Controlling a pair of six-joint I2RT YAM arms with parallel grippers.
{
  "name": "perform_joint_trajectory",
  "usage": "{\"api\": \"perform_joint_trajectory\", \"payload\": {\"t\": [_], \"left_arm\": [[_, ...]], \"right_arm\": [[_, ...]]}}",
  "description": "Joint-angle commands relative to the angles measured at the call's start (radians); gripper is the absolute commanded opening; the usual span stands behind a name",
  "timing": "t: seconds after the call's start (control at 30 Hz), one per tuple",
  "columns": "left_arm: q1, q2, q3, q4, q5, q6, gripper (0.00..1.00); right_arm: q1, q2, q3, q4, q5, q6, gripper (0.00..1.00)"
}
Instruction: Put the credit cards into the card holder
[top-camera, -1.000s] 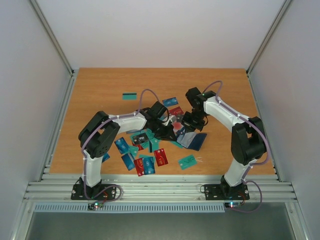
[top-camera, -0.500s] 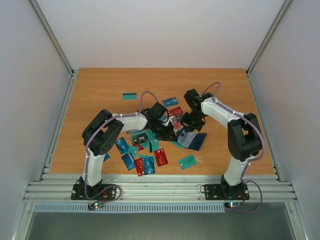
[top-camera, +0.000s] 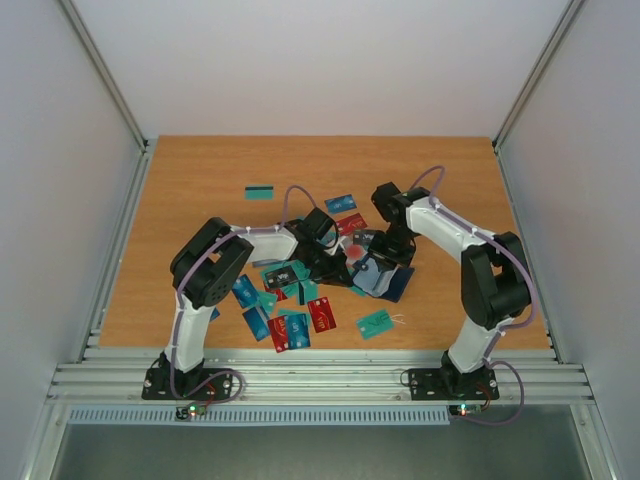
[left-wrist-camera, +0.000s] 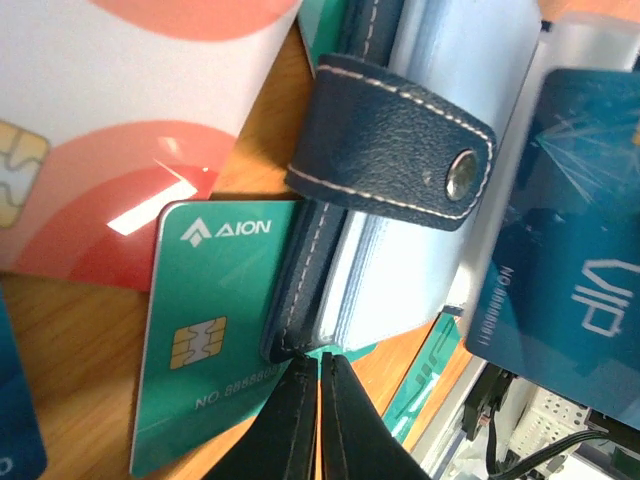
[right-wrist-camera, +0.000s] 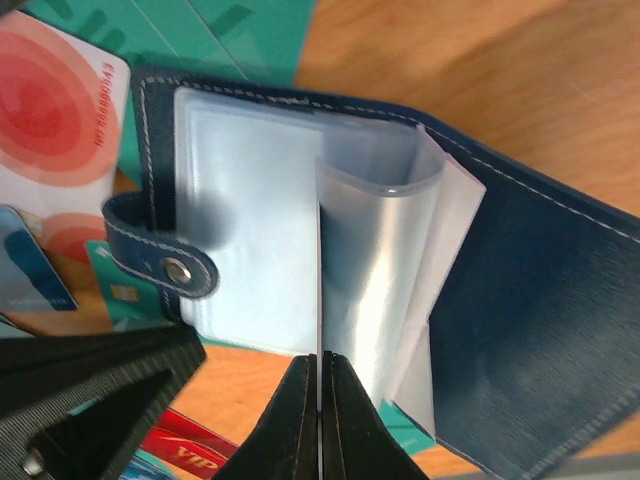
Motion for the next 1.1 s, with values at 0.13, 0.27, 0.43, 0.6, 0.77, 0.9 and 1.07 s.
{"api": "perform_joint_trajectory", "payload": {"t": [0.13,0.27,0.43,0.6,0.77,0.9,1.07], "left_arm": [[0.001,0.021,0.047,-0.029,-0.039,0.021,0.04],[0.002,0.010,0.067,-0.049,-0.042,0.027,0.03],[0.000,-0.024,0.094,-0.055,-0.012,0.035,0.03],[0.000,-0.040,0.098,0.018,0.082,0.029,0.04],[-0.018,-0.019,0.149,0.010,0.157,0.039,0.05],[-0.053,0.028,0.218,-0.067,0.148,0.103,0.05],[-0.106,0.089,0.295,-0.100,0.103,0.103,0.05]], "right_arm": [[0.003,-0.112,-0.064,-0.070,0.092,-0.076,0.01],[-0.038,-0.155,-0.153,0.012,0.029,-0.105,0.01],[-0.074,-0.190,-0.220,0.090,-0.015,-0.131,0.01],[-0.101,-0.234,-0.287,0.183,-0.077,-0.141,0.01],[-0.116,-0.290,-0.325,0.226,-0.102,-0.164,0.01],[-0.128,-0.329,-0.330,0.193,-0.086,-0.195,0.01],[-0.136,-0.350,-0.337,0.163,-0.078,-0.225,0.01]]}}
